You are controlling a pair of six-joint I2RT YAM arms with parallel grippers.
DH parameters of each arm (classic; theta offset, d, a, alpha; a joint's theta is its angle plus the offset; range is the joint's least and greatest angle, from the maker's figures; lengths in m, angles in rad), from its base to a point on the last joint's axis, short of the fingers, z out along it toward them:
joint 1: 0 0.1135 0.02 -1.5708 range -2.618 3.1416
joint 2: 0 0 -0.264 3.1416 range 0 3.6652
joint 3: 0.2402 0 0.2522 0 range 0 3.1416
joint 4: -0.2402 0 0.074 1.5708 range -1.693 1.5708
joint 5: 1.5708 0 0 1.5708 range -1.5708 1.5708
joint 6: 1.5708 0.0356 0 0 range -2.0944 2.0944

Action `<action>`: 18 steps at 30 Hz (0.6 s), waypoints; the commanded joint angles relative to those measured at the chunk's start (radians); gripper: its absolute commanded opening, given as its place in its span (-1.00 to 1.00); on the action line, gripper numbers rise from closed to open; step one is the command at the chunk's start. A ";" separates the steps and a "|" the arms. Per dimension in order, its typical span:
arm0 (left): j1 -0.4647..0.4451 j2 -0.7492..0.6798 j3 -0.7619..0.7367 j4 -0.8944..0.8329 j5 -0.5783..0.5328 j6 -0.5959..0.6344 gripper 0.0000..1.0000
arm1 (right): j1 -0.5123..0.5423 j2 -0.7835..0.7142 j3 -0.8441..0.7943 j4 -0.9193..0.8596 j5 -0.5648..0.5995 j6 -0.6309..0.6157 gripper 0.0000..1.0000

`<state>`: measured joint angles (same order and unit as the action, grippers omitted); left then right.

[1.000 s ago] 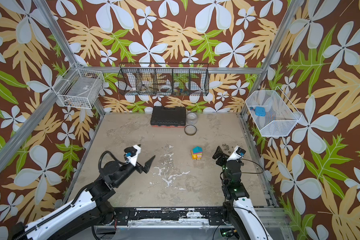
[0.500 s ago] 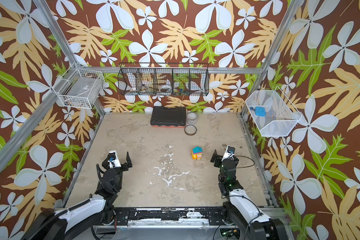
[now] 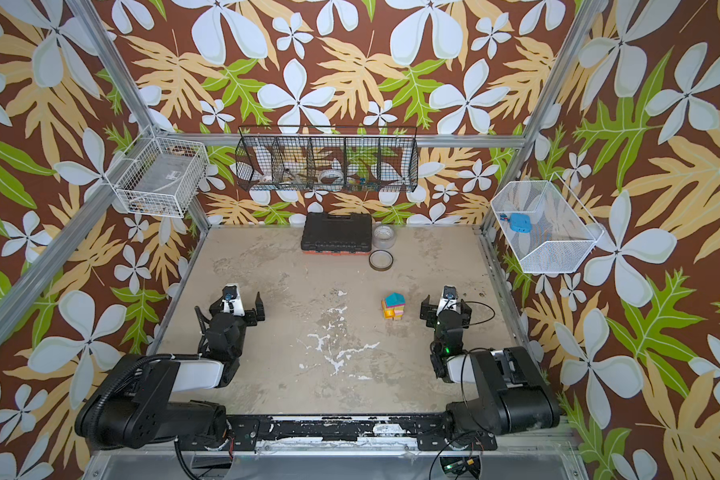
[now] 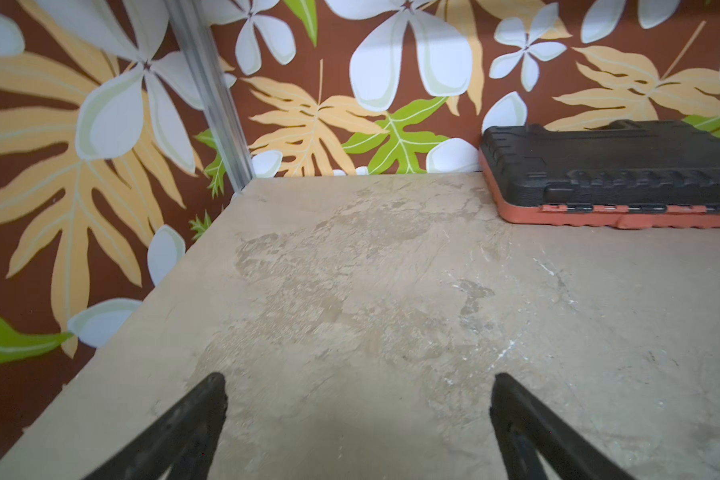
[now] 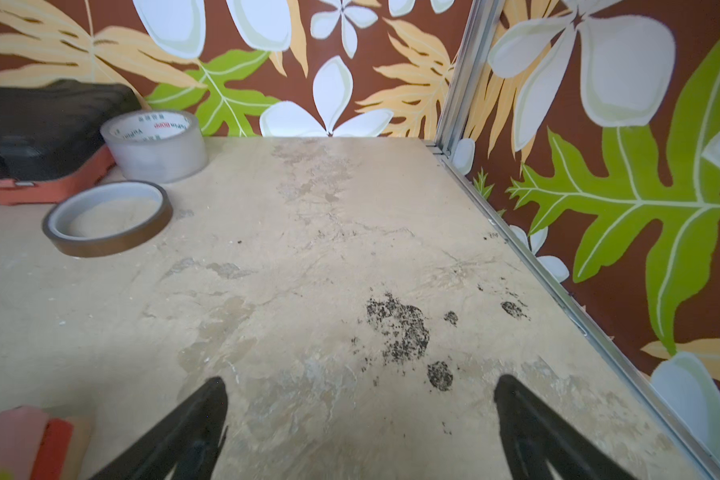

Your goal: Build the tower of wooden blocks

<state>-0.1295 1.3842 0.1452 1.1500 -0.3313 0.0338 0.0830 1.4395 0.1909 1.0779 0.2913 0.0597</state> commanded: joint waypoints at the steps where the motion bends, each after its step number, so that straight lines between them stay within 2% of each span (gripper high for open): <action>1: 0.066 0.072 -0.016 0.198 0.122 -0.105 1.00 | -0.029 0.018 0.009 0.111 -0.057 0.008 0.99; 3: 0.071 0.056 0.008 0.121 0.151 -0.095 1.00 | -0.029 0.015 0.006 0.104 -0.066 0.009 0.99; 5: 0.072 0.078 0.002 0.174 0.156 -0.093 1.00 | -0.027 0.024 0.003 0.122 -0.077 -0.001 0.99; 7: 0.071 0.063 0.011 0.128 0.162 -0.092 1.00 | -0.028 0.028 0.004 0.122 -0.078 -0.001 0.99; 18: 0.071 0.067 0.002 0.158 0.164 -0.092 1.00 | -0.028 0.023 0.002 0.122 -0.078 -0.001 0.99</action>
<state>-0.0601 1.4540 0.1482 1.2575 -0.1749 -0.0498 0.0544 1.4628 0.1936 1.1660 0.2134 0.0631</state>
